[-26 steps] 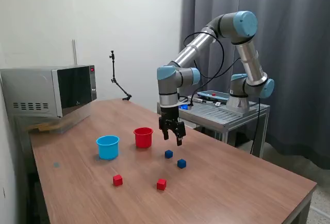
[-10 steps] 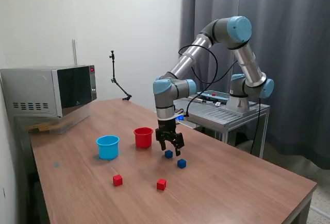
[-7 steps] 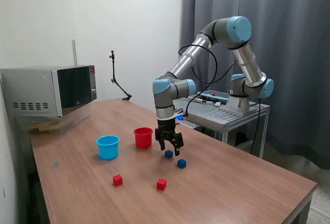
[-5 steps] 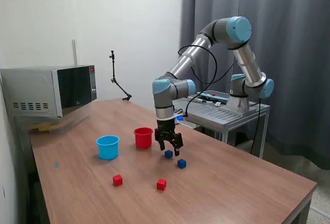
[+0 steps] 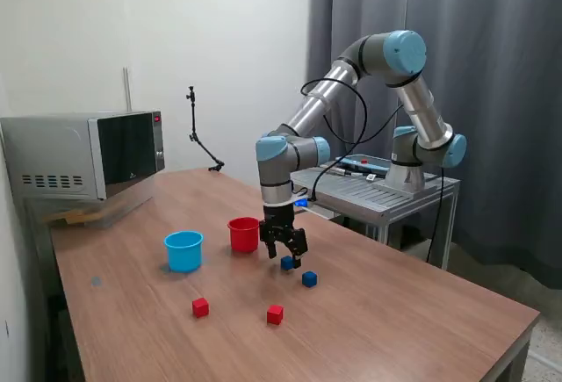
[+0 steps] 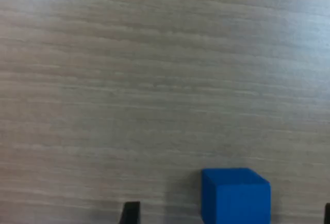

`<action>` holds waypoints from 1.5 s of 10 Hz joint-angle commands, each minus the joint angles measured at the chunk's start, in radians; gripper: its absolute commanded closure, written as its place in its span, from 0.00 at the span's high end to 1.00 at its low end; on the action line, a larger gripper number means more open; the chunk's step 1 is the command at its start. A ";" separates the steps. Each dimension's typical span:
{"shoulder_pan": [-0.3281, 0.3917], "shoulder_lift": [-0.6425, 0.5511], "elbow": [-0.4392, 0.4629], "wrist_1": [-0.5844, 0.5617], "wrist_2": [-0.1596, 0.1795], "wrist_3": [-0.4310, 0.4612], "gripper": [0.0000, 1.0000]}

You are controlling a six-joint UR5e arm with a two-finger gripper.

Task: Place red objects in the red bin, and blue objects in the blue bin.

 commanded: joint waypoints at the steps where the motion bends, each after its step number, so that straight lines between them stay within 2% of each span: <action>1: 0.000 0.003 -0.001 0.000 -0.008 -0.002 1.00; 6: -0.002 -0.006 0.005 0.006 -0.016 0.000 1.00; 8: 0.000 -0.020 0.008 0.008 -0.030 0.000 1.00; 9: 0.002 -0.023 0.009 0.009 -0.031 0.000 0.00; 15: 0.002 -0.028 0.018 0.011 -0.028 0.003 0.00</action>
